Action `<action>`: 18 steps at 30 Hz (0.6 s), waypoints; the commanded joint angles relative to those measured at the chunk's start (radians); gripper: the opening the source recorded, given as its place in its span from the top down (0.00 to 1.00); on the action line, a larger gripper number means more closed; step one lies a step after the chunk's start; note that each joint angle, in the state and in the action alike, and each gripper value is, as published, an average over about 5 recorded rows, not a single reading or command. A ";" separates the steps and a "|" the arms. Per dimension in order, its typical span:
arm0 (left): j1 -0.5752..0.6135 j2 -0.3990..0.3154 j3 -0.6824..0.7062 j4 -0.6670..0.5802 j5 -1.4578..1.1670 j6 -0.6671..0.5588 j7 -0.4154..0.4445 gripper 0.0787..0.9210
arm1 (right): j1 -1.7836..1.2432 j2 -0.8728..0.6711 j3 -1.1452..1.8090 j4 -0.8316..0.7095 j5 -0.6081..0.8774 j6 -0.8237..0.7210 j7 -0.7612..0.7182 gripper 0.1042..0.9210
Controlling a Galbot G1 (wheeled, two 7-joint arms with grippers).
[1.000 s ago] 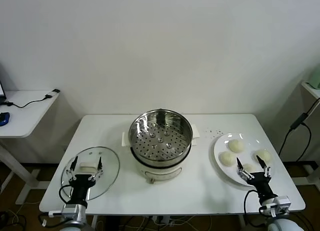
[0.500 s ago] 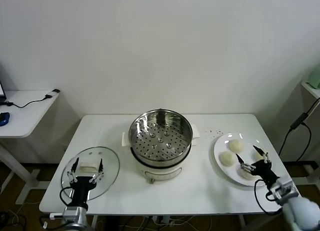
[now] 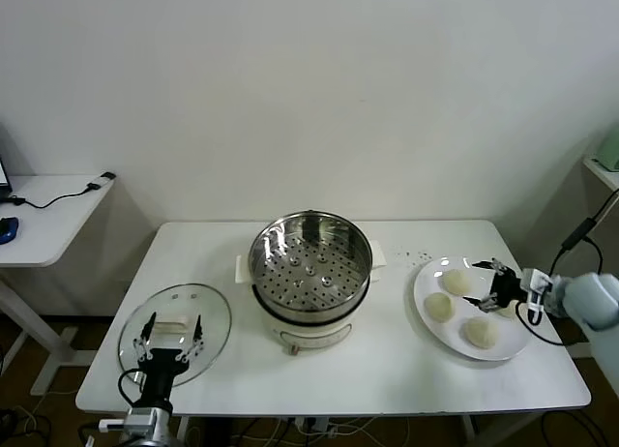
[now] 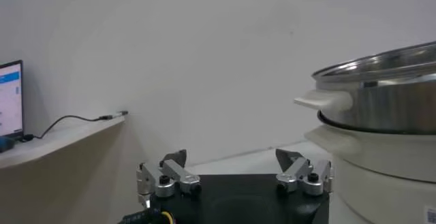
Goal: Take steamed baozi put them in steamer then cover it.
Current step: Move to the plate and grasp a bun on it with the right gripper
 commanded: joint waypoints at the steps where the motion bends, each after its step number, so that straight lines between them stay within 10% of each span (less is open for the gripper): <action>1: 0.000 -0.004 0.001 0.002 0.002 -0.001 -0.002 0.12 | 0.464 0.077 -0.431 -0.337 -0.176 0.090 -0.196 0.12; 18: 0.005 0.009 -0.027 0.008 -0.005 0.000 -0.005 0.12 | 0.484 0.363 -0.439 -0.641 -0.247 0.142 -0.193 0.12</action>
